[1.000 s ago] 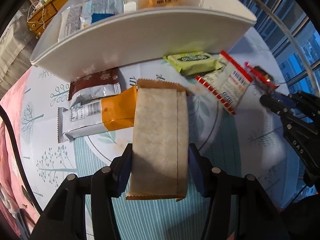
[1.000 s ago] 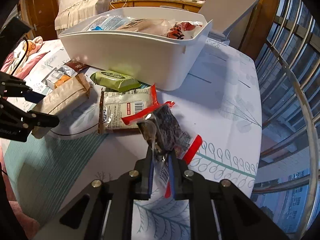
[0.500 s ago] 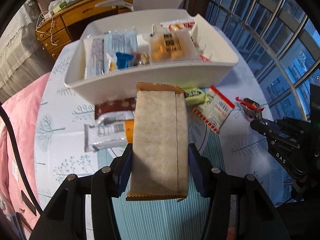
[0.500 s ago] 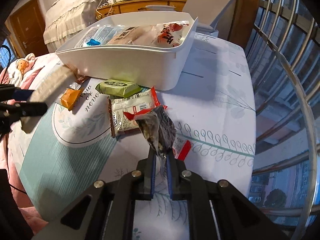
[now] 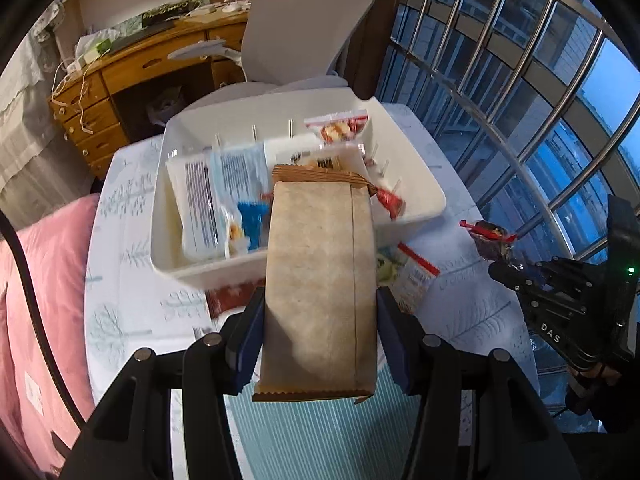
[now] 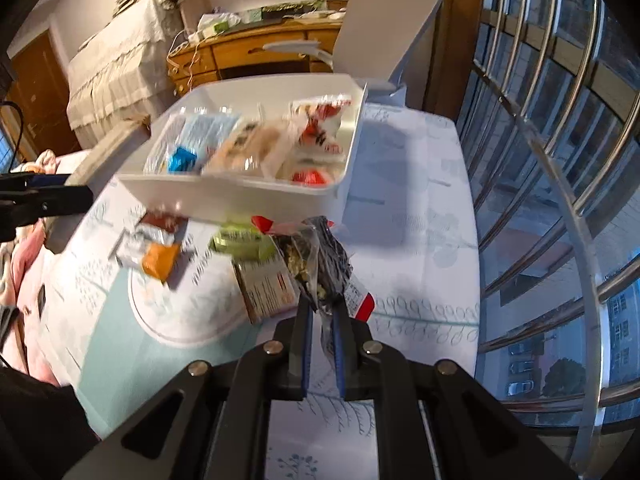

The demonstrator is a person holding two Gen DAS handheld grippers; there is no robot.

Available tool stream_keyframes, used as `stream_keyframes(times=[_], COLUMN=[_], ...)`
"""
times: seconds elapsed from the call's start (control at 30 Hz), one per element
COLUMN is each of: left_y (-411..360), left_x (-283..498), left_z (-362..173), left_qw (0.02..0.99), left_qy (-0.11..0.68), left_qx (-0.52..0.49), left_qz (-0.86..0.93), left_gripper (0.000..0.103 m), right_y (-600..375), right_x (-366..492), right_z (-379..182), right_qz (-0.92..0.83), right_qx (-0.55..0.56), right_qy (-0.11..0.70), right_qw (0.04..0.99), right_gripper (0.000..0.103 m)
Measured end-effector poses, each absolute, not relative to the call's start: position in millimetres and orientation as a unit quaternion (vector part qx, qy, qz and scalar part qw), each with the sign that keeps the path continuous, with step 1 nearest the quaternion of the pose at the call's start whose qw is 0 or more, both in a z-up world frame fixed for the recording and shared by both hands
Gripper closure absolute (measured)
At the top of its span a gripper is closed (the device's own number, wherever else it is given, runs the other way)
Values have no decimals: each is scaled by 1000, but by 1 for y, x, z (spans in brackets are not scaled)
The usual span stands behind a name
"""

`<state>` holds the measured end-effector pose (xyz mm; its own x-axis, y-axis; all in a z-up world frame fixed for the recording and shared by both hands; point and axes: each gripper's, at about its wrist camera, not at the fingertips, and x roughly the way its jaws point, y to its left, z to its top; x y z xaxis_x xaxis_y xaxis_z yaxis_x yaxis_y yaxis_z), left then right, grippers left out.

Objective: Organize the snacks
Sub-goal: 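Carry both held snacks into the white tray and open both tools, then withdraw both tools from the tray toward the remaining snacks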

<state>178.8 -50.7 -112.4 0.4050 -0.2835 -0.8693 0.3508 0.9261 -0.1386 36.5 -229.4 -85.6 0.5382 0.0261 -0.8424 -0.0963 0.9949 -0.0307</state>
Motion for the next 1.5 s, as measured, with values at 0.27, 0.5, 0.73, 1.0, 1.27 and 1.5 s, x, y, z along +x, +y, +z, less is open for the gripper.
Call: stream_keyframes(times=[0.27,0.5,0.73,1.0,1.27,1.5], left_y=[-50,-44,-31,-32,-34,-31], left_x=[227,279,324,353,347,328], left_z=[-100,-108,-129,-158,-157,-135], left_qw=[844,845,842,814,804,811], left_qy=[492,492,498,539,555,548], left_qx=[26,3,-25,-48,-47,-49], left_qz=[-211,-209,-206,-210,-210,-198], left_gripper=[52,52,52,51,39,35], right_y=[-223,-217,-208,-211,-215,-222], right_x=[68,102,133,155,153,144], right_z=[-60,-58,-69,-82,-84,-72], right_qz=[12,-10,-26,-62,-71,-63], right_qx=[-9,13,34,67,85,111], right_qy=[456,446,445,466,475,472], right_qw=[890,895,894,880,873,873], right_gripper=[94,94,94,84,56,53])
